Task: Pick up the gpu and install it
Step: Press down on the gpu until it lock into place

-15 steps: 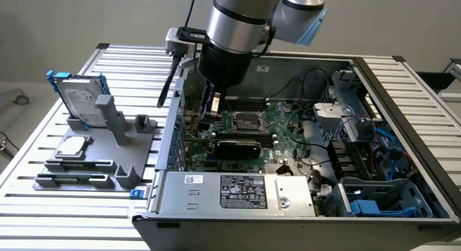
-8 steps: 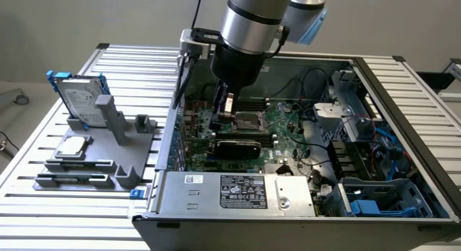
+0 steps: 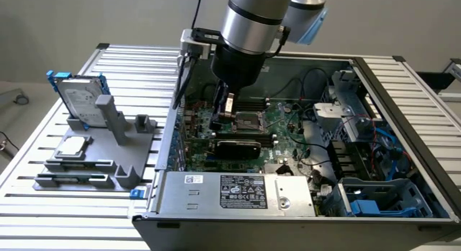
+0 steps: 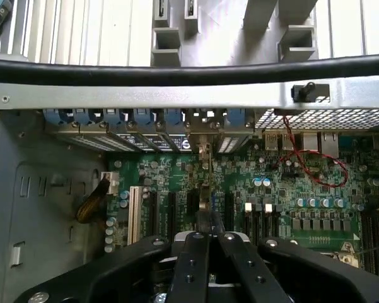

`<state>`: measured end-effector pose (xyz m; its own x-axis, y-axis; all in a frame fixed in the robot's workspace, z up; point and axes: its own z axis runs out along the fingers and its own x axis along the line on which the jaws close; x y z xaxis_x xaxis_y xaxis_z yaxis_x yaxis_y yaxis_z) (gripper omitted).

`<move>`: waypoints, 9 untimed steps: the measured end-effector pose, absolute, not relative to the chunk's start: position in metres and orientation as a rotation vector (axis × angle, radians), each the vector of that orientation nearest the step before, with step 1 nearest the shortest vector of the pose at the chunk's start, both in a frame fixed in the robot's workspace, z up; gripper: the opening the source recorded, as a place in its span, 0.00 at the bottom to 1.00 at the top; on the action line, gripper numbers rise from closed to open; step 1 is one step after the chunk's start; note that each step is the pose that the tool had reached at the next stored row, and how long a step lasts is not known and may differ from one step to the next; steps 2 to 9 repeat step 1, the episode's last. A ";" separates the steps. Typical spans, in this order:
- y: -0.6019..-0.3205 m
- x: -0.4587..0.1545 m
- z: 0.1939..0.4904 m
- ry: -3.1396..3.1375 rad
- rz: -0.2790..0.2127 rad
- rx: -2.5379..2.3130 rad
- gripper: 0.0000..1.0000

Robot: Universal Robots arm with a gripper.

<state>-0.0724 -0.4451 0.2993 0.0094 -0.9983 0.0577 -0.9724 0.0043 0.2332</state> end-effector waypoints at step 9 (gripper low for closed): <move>-0.445 -0.072 0.299 -2.068 -0.184 2.073 0.11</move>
